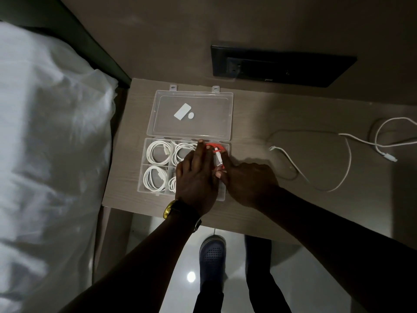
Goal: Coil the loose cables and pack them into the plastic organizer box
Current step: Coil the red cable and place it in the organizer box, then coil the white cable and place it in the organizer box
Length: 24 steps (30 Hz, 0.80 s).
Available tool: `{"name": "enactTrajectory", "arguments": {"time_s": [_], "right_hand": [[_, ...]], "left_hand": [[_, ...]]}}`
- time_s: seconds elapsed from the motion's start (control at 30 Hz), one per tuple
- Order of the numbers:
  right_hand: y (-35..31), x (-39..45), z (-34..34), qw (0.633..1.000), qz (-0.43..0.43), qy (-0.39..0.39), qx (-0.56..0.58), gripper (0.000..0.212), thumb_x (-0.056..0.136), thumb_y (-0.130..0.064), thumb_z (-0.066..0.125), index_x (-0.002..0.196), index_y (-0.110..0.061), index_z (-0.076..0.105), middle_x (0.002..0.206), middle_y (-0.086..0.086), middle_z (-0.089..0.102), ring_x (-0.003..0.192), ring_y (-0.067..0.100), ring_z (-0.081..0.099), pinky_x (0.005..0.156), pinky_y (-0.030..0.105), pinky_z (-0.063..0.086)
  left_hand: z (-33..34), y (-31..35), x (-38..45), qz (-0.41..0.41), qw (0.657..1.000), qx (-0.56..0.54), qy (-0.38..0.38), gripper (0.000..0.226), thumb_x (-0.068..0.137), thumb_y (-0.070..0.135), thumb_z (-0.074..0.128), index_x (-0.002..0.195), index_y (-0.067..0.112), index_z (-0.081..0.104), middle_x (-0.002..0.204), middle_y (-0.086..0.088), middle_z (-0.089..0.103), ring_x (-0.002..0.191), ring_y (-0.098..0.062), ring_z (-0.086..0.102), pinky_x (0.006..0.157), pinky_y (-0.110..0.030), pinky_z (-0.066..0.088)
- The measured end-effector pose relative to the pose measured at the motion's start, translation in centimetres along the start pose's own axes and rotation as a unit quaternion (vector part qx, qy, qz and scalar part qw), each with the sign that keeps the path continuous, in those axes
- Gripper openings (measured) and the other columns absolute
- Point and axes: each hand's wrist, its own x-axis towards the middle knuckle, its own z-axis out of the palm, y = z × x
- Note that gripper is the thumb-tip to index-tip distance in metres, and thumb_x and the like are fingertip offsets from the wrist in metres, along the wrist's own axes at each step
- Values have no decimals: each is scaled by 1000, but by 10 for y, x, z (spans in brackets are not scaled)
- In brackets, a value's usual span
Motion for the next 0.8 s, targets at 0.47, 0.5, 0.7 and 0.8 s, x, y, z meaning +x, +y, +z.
{"name": "enactTrajectory", "arguments": {"time_s": [0.47,0.5,0.7,0.8], "right_hand": [[-29,5,-27,996,13,-91,-18,47,92,-26,56,134,-7,47,103,5,71,92,25,68,71,33,45],[-29,0,-27,998,10,-59,1,44,93,-26,55,133,-8,49,100,5,72,88,24,69,67,32,43],[-23,-14,-17,997,13,23,69,74,87,-31,59,149,-17,21,92,7,72,81,29,69,64,33,41],[-11,-26,-21,991,27,60,113,58,88,-33,54,142,-23,34,93,7,72,82,29,69,64,32,39]], "left_hand": [[-34,5,4,31,996,-85,14,45,98,26,43,140,10,52,156,-20,36,133,-41,46,107,-44,40],[-34,3,4,44,994,-99,21,44,97,18,50,139,8,52,155,-22,38,133,-41,47,108,-43,40],[-26,-8,-6,82,985,-134,68,52,95,25,43,144,6,45,152,-23,42,137,-38,45,112,-49,40],[-23,-9,-9,82,985,-107,104,50,92,25,48,139,8,52,145,-22,51,130,-39,50,105,-47,43]]}}
